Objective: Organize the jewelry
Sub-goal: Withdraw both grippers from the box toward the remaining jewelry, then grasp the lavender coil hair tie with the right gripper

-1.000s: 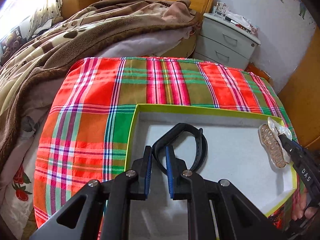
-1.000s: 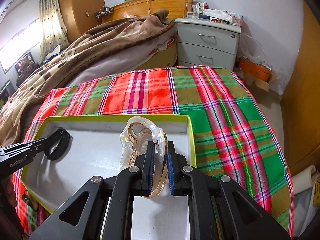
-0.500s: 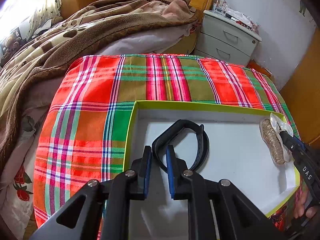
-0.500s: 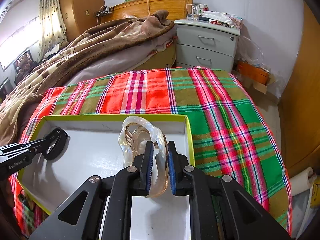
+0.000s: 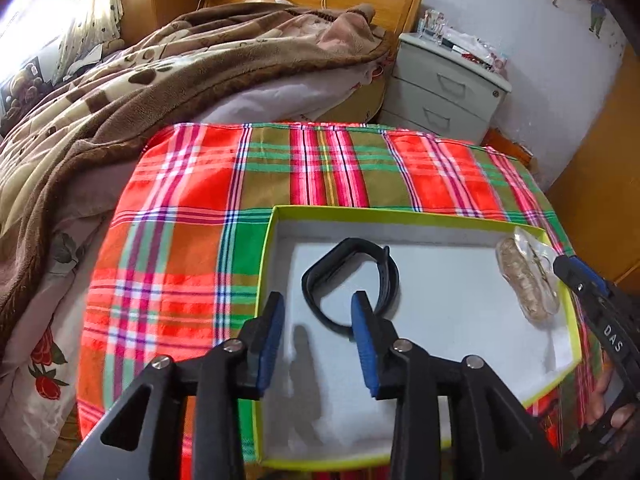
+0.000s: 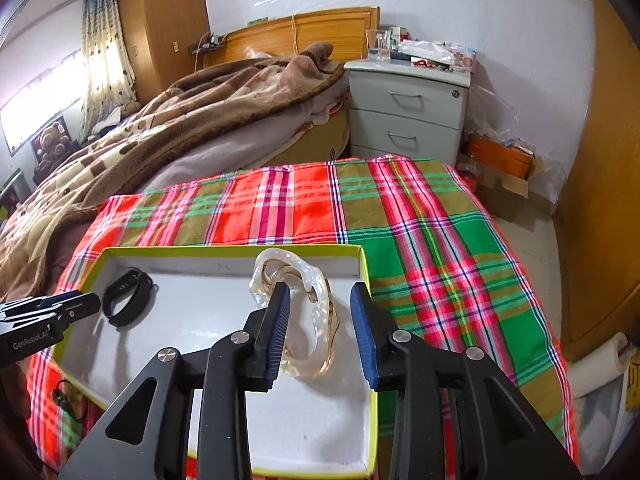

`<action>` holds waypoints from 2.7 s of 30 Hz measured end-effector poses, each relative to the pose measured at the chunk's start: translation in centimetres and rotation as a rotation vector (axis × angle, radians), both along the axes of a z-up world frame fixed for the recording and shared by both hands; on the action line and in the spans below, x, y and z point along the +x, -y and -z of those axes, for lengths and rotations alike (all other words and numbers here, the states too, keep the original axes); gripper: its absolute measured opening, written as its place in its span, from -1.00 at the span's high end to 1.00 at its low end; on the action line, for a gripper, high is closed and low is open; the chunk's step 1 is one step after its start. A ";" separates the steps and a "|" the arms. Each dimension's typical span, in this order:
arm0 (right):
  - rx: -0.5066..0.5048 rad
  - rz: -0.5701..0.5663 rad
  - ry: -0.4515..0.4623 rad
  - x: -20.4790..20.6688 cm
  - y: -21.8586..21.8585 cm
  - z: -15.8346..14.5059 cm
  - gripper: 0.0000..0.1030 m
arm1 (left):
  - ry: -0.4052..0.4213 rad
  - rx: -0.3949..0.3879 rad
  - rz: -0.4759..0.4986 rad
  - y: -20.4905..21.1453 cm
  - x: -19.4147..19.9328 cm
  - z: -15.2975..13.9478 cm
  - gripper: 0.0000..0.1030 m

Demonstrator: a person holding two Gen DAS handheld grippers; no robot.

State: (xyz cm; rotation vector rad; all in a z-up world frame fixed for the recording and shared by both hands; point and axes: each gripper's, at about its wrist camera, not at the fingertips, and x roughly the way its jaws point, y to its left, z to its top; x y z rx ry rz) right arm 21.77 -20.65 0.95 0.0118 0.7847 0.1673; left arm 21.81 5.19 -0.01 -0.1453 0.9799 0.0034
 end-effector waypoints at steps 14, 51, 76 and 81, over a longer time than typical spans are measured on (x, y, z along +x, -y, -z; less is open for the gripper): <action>0.037 -0.050 0.074 -7.5 0.3 -1.5 0.37 | 0.089 -0.101 0.007 -2.0 -7.0 -1.8 0.12; -0.044 -0.231 -0.068 -14.1 -4.7 4.1 0.58 | 0.010 -0.218 0.018 -4.4 -15.5 2.3 -0.11; 0.050 -0.149 0.021 -14.3 -2.1 1.9 0.80 | -0.004 -0.107 -0.020 -3.8 -11.7 2.6 0.02; 0.059 -0.148 0.030 -14.2 -1.9 1.7 0.80 | -0.002 -0.039 -0.020 -3.0 -11.6 2.6 0.10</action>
